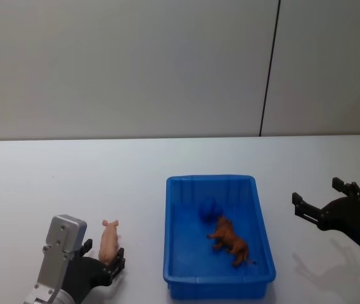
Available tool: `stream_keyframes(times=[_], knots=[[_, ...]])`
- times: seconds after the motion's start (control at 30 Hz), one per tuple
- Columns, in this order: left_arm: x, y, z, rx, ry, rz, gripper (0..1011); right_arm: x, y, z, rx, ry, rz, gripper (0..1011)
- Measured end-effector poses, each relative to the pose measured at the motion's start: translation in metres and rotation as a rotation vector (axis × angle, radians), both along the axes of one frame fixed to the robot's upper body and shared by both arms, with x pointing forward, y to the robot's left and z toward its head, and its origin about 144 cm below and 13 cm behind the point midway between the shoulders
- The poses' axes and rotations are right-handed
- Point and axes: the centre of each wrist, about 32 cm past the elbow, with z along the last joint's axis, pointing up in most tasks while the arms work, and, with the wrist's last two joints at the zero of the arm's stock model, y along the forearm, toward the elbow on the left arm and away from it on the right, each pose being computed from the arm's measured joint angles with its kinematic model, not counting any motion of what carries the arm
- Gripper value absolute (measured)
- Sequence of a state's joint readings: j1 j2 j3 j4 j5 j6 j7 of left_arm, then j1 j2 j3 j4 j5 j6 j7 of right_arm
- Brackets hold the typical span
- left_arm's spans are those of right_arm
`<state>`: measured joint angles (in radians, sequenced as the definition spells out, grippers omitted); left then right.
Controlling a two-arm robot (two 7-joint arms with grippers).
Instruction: Pick up the two dolls from the table and place them into the box.
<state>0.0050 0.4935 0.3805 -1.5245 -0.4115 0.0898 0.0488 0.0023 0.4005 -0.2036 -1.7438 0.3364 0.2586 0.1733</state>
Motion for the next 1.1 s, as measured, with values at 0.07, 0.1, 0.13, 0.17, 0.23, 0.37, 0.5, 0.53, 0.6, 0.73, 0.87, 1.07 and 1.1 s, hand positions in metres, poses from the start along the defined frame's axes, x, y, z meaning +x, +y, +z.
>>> stream_keyframes(times=[0.07,0.1,0.13,0.17,0.23,0.37,0.5,0.53,0.6,0.73,0.87,1.07,1.1], knots=[[0.001,0.000,-0.001,0.002,0.001,-0.003,760,0.000,0.000,0.000,0.000,0.000,0.000,1001],[0.003,0.001,-0.001,0.003,0.002,-0.005,703,0.000,0.000,0.000,0.000,0.000,0.000,1001],[0.003,0.001,-0.002,0.004,0.002,-0.006,703,0.000,0.000,0.000,0.000,0.000,0.000,1001],[0.004,0.001,-0.002,0.005,0.002,-0.006,663,0.000,0.000,0.000,0.000,0.000,0.000,1001],[0.006,0.001,-0.002,0.007,0.004,-0.010,602,0.000,0.000,0.000,0.000,0.000,0.000,1001],[0.010,0.000,-0.002,0.011,0.006,-0.013,463,0.000,0.000,0.000,0.000,0.000,0.000,1001],[0.012,0.000,-0.001,0.015,0.005,-0.016,387,0.000,0.000,0.000,0.000,0.000,0.000,1001],[0.013,-0.001,0.000,0.016,0.002,-0.017,387,0.000,0.000,0.000,0.000,0.000,0.000,1001],[0.014,-0.001,0.001,0.019,-0.002,-0.019,387,0.000,0.000,0.000,0.000,0.000,0.000,1001],[0.016,-0.002,0.005,0.024,-0.027,-0.025,387,0.000,0.000,0.000,0.000,0.000,0.000,1001],[0.019,-0.003,0.011,0.027,-0.062,-0.034,387,0.000,0.000,0.000,0.000,0.000,0.000,1001],[0.025,-0.005,0.025,0.032,-0.135,-0.060,387,0.000,0.000,0.000,0.000,0.000,0.000,1001],[0.027,-0.006,0.029,0.032,-0.154,-0.069,387,0.000,0.000,0.000,0.000,0.000,0.000,1001]])
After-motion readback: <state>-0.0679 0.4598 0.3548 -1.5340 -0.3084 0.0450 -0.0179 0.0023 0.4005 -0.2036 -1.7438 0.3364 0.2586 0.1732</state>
